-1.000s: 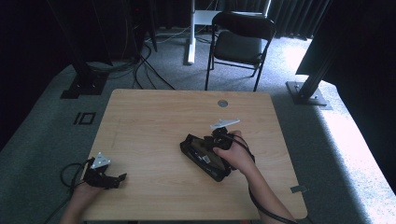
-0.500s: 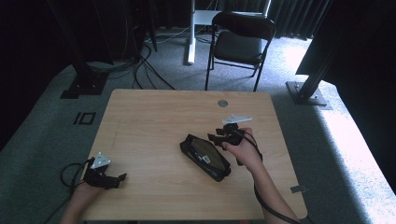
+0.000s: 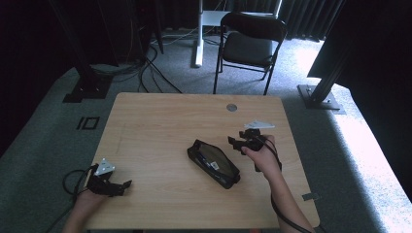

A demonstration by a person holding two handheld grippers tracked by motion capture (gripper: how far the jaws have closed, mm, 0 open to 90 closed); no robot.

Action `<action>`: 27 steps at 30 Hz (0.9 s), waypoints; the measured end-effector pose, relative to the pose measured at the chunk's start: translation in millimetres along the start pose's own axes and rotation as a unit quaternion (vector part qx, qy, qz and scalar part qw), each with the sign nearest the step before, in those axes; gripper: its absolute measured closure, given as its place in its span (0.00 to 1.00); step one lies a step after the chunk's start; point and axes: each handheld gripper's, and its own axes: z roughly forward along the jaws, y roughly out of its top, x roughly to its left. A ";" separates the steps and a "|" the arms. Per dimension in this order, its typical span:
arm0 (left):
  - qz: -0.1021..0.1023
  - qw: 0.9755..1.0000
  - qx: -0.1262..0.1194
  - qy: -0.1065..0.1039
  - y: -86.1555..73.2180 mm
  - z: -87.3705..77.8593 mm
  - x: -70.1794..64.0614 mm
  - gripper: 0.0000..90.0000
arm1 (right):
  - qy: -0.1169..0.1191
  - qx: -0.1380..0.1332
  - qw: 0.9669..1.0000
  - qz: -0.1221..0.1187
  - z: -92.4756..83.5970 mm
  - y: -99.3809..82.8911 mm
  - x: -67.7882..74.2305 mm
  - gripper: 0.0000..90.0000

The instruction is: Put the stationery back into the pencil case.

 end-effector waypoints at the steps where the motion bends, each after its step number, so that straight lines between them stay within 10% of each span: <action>1: 0.000 1.000 0.000 0.000 0.0 0.0 0.0 0.02 | -0.005 -0.003 1.000 0.005 0.2 -2.3 -2.6 0.41; 27: 0.000 1.000 0.000 0.000 0.0 0.0 0.0 0.02 | -0.106 0.014 0.991 0.078 -18.4 -65.5 -69.9 0.29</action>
